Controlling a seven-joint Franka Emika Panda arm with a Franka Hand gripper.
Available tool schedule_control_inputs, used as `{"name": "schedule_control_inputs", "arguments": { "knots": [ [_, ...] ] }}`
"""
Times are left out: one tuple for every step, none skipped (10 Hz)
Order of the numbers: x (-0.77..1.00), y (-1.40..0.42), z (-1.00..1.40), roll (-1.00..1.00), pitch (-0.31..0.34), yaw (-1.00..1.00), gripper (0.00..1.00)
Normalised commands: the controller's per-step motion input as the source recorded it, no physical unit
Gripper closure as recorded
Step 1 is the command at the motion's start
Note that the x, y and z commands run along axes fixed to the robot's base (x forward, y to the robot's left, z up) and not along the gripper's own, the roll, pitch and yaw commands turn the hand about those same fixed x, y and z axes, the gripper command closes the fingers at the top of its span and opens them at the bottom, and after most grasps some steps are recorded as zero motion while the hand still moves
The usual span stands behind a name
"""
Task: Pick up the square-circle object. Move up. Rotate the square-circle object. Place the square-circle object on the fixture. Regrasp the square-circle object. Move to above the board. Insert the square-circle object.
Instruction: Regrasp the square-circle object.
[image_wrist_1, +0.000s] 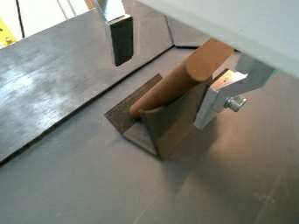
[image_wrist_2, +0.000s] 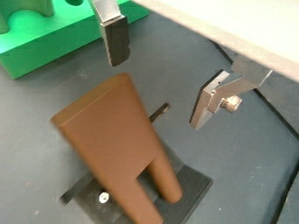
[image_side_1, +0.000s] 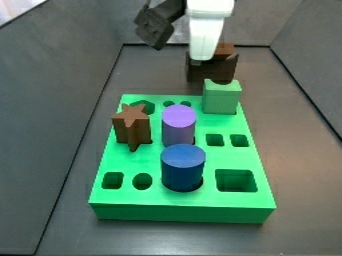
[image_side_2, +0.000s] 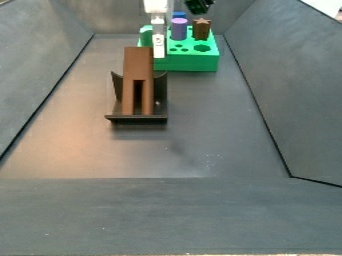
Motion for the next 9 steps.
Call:
{"name": "schedule_control_inputs", "arguments": {
  "knots": [
    [0.87, -0.02, -0.01, 0.06, 0.138, 0.04, 0.00],
    [0.76, -0.02, -0.02, 0.06, 0.136, 0.04, 0.00],
    [0.68, -0.02, -0.02, 0.07, 0.138, 0.03, 0.00],
    [0.58, -0.02, -0.02, 0.07, 0.137, 0.03, 0.00],
    [0.51, -0.02, -0.02, 0.08, 0.136, 0.03, 0.00],
    [0.42, -0.02, -0.02, 0.08, 0.138, 0.03, 0.00],
    [0.38, -0.02, -0.02, 0.08, 0.135, 0.03, 0.00],
    [0.29, -0.02, -0.02, 0.09, 0.138, 0.03, 0.00],
    [0.22, -0.02, -0.02, 0.09, 0.141, 0.03, 0.00]
  ]
}}
